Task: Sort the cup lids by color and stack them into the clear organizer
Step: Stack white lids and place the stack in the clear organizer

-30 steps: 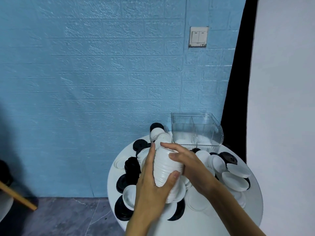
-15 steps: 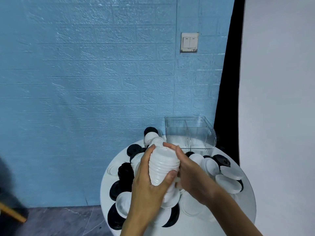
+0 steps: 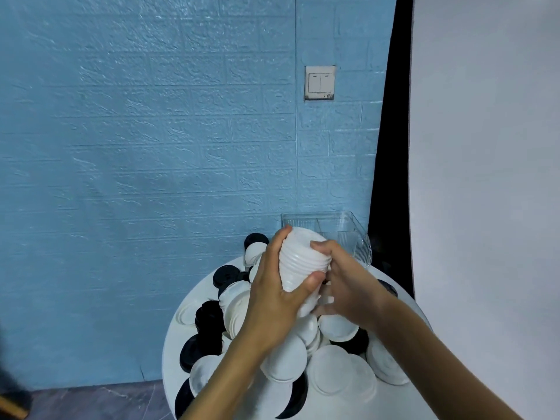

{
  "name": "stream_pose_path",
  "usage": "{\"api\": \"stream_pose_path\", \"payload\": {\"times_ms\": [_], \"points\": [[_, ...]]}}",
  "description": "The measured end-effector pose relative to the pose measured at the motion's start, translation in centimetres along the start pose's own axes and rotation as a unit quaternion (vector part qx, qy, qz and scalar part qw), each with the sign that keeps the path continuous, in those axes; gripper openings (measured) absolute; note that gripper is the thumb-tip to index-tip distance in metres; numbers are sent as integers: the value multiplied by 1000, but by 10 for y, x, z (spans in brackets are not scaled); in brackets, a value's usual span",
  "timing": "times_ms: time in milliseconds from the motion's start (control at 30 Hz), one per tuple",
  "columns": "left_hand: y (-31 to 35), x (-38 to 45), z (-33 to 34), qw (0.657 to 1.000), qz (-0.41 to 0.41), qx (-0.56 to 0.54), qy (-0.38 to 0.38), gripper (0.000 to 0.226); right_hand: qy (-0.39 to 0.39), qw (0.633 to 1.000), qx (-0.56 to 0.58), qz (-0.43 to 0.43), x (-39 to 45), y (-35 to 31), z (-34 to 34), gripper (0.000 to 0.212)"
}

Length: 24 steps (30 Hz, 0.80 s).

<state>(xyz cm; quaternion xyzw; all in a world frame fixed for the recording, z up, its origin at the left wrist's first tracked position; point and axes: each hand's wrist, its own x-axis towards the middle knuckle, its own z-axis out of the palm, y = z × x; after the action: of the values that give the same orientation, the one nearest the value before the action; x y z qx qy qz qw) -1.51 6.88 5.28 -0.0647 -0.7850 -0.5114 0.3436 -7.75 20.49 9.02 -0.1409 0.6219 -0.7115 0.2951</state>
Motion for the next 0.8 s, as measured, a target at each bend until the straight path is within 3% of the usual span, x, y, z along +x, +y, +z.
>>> {"api": "stream_pose_path", "payload": {"times_ms": [167, 333, 400, 600, 800], "points": [[-11, 63, 27, 997, 2, -59, -59, 77, 55, 998, 4, -8, 34, -37, -33, 50], [-43, 140, 61, 980, 5, -80, -181, 130, 80, 996, -1, -25, 80, -86, -75, 45], [-60, 170, 74, 978, 5, -50, -201, 142, 95, 995, -16, -14, 98, -101, -89, 40], [-99, 239, 106, 968, -14, -1, -251, 140, 123, 992, -14, -4, 166, -114, -132, 40], [-137, 274, 142, 971, -58, 34, -228, 139, 180, 983, -22, -4, 235, -105, -159, 36]]}}
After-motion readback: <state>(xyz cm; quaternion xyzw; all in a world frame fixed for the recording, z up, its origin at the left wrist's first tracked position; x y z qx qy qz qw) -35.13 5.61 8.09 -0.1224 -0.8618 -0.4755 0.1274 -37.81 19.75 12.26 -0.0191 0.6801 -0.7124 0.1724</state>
